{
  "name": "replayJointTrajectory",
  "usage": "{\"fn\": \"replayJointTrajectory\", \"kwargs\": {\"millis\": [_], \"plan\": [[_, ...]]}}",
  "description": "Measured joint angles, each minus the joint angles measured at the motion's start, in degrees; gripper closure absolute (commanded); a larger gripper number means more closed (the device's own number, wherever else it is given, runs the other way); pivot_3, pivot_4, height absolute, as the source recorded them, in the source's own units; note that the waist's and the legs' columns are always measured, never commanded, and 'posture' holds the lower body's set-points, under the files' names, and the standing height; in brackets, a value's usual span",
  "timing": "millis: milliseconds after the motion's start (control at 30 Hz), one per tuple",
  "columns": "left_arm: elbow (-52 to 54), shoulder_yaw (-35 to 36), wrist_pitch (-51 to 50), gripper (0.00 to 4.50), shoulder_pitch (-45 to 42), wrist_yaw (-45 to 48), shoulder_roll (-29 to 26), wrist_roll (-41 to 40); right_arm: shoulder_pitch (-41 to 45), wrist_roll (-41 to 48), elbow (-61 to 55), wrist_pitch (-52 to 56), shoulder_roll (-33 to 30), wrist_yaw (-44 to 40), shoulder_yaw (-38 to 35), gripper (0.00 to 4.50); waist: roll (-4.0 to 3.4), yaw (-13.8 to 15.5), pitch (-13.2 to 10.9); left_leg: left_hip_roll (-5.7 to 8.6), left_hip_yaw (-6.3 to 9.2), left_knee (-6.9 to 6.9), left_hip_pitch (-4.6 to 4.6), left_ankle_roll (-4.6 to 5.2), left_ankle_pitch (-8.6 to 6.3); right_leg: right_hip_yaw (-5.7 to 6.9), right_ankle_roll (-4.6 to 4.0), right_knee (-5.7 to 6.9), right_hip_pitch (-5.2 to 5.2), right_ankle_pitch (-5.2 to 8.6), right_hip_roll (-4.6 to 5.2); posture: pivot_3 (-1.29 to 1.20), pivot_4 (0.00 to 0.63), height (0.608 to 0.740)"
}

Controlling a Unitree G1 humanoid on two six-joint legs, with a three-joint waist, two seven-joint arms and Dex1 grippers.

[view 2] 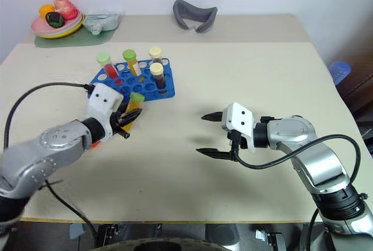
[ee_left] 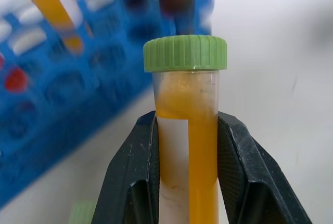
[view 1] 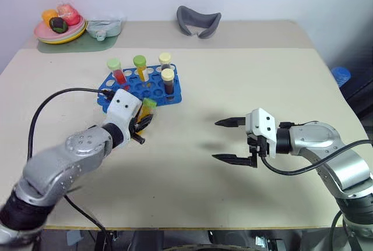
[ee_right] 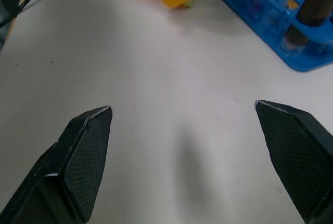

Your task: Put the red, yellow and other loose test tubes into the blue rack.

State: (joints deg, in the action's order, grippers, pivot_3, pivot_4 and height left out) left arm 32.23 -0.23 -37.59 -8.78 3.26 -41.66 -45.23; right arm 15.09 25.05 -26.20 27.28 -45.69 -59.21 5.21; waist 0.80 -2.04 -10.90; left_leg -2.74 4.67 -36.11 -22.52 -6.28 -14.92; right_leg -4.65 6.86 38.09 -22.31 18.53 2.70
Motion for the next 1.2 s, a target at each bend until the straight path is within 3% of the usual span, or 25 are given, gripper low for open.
{"fn": "replayJointTrajectory", "kwargs": {"millis": [167,467,733,1200], "plan": [[-5.25,8.05,14.97,3.62,0.70,3.81,9.40,6.95,0.05,0.06,0.01,0.13,0.91,0.82,0.00,0.00,0.02,0.37,0.00,0.01,0.03,-0.06,0.01,0.36,-0.20,0.01,0.02,0.00,0.05,-0.01,-0.01,0.00,0.150,0.740],[-21.96,2.39,34.51,3.62,-9.18,3.21,20.52,29.27,3.62,0.05,2.55,1.46,11.25,8.90,0.13,0.00,0.05,1.11,0.03,0.01,0.03,-0.06,-0.02,0.38,-0.21,0.02,0.04,-0.01,0.00,-0.02,-0.02,0.00,0.150,0.740],[-33.80,1.58,45.46,3.62,-12.97,6.04,27.02,33.57,0.23,0.05,2.38,2.95,12.68,12.59,0.09,0.00,0.04,1.04,0.04,0.01,0.04,-0.08,-0.01,0.39,-0.21,0.03,0.05,0.03,0.00,-0.02,-0.03,0.00,0.150,0.740],[-50.52,1.86,56.81,3.62,-18.43,9.07,31.48,36.07,-0.78,0.96,0.45,4.38,12.90,14.90,-0.08,0.00,0.03,1.02,0.04,0.00,0.05,-0.08,0.01,0.39,-0.22,0.05,0.05,0.04,0.01,-0.03,-0.04,0.00,0.150,0.740]]}}
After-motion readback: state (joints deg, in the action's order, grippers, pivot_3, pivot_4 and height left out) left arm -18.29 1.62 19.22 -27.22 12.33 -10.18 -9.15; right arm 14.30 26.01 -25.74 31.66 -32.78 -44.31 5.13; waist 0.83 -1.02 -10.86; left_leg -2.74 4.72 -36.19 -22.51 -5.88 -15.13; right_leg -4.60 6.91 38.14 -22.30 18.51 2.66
